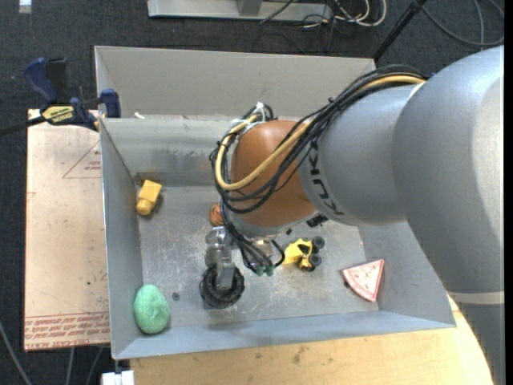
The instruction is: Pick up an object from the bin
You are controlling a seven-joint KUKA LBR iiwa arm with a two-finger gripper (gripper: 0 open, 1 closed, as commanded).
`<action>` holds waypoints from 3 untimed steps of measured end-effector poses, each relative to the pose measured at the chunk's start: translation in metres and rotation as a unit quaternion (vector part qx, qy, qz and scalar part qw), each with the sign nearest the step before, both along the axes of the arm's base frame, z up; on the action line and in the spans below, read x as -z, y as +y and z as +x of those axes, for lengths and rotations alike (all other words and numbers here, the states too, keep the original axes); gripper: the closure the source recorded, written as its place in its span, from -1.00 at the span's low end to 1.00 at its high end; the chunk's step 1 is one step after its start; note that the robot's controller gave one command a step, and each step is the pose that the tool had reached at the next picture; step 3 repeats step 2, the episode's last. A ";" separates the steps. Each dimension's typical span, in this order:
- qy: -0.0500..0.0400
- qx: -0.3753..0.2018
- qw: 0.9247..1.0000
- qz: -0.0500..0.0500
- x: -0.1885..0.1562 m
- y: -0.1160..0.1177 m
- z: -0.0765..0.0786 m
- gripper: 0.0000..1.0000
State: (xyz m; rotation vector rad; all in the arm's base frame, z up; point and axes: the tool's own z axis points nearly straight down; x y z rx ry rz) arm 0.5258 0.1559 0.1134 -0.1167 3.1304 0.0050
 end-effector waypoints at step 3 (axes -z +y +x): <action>0.003 -0.014 1.000 -0.001 -0.098 -0.006 0.015 1.00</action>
Offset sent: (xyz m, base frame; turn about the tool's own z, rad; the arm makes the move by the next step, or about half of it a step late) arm 0.0148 -0.0061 0.0980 -0.0290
